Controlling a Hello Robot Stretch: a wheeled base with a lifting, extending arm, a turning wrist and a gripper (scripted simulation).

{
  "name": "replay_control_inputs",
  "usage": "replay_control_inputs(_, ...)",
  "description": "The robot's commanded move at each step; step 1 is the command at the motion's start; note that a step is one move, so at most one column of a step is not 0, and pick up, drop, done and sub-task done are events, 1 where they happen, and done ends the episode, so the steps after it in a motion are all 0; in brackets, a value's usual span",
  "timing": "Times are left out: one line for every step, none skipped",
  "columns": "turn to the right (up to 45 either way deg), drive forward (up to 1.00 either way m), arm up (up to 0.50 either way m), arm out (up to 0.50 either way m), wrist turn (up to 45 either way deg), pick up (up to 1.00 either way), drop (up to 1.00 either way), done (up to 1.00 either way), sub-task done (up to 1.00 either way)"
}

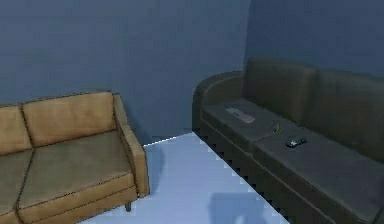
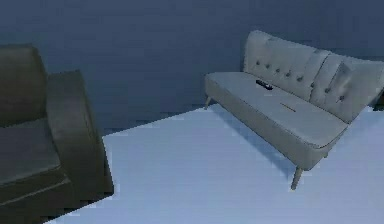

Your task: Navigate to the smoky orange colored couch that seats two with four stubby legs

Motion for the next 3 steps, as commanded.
replay_control_inputs(0.0,0.5,0.0,0.0,0.0,0.0,0.0,0.0,0.0)
replay_control_inputs(-45.0,0.0,0.0,0.0,0.0,0.0,0.0,0.0,0.0)
replay_control_inputs(-12.0,0.0,0.0,0.0,0.0,0.0,0.0,0.0,0.0)
